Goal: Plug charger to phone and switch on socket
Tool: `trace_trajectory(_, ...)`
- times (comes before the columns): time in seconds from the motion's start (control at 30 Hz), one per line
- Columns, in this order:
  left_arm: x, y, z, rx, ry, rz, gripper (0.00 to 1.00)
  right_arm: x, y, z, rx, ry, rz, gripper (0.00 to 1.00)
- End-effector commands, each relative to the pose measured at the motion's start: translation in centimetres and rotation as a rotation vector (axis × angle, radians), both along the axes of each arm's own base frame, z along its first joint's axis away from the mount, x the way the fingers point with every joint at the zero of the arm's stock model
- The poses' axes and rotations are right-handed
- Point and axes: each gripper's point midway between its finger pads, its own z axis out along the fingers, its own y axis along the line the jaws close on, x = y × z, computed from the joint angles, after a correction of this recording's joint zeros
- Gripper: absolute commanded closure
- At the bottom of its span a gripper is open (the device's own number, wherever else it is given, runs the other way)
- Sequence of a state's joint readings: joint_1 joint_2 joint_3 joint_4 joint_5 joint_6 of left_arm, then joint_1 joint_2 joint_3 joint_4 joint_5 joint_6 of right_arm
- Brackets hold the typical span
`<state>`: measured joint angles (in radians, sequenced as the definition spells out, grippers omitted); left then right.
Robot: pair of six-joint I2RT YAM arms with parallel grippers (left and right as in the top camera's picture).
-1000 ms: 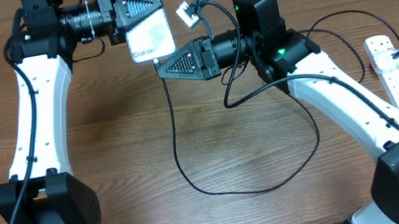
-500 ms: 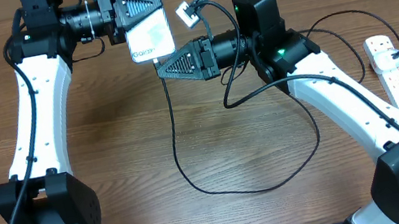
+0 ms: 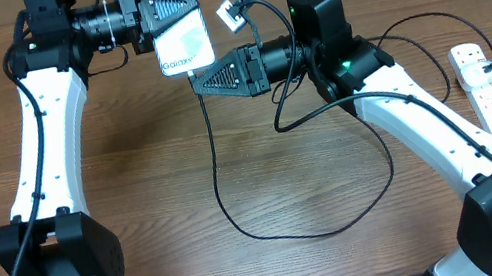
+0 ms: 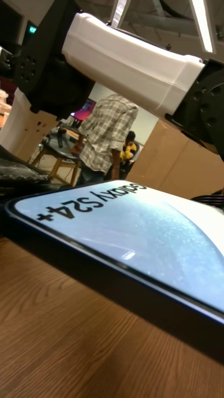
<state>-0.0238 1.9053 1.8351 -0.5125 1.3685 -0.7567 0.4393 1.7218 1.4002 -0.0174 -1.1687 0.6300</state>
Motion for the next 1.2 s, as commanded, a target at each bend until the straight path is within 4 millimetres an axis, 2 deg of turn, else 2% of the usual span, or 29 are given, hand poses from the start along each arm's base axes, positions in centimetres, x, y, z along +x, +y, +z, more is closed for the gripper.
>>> trace_trajectory(0.0, -0.9, -0.6, 0.9, -0.022, -0.037, -0.052, 0.96, 2.5, -1.2, 0.9, 0.004, -0.025, -0.106, 0.96)
trace_trajectory(0.27, -0.9, -0.6, 0.8, -0.021, -0.047, -0.053, 0.96, 3.2, -1.6, 0.7, -0.004, -0.016, -0.142, 0.96)
trace_trajectory(0.9, -0.8, -0.5, 0.5, -0.015, -0.001, -0.038, 0.96, 4.2, -0.3, 0.1, -0.033, 0.049, -0.247, 0.96)
trace_trajectory(1.17, 0.5, -0.2, -0.6, 0.042, 0.010, 0.044, 0.96, 5.1, -0.4, 0.7, -0.008, 0.159, -0.315, 0.96)
